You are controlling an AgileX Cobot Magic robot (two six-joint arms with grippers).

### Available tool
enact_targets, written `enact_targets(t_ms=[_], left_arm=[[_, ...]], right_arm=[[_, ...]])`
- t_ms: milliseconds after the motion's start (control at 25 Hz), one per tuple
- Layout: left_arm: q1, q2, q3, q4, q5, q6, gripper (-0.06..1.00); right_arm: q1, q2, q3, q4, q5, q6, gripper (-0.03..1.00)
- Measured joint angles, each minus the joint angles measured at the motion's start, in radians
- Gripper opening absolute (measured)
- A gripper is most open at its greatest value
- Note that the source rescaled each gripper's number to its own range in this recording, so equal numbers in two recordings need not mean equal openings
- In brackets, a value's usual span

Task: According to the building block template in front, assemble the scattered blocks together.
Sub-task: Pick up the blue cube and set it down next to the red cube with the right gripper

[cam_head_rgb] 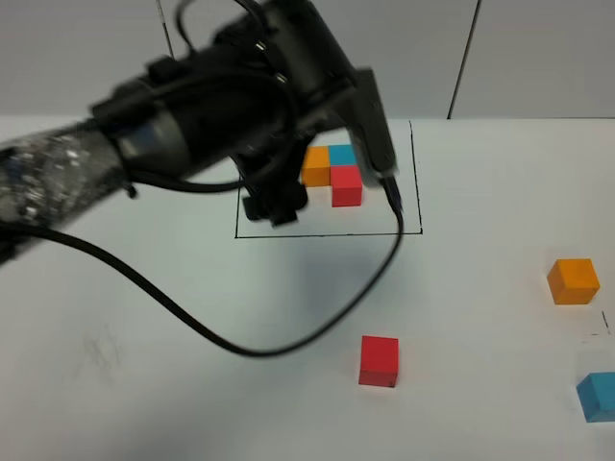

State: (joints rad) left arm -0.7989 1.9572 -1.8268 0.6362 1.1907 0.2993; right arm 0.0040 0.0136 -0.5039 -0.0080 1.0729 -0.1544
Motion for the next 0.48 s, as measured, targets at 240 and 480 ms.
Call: enact_targets(t_ms=[240,480], left_arm=[[0.183,-0.253,0.052,-0.121,0.002,-0.116,0.92],[0.320,-0.561,0.286,-0.152,0.002,-0.123,0.89]], right_arm=[[0.000,0.000,0.000,0.000,0.000,0.000,0.00],[0.000,0.000,0.000,0.000,0.000,0.000,0.00]])
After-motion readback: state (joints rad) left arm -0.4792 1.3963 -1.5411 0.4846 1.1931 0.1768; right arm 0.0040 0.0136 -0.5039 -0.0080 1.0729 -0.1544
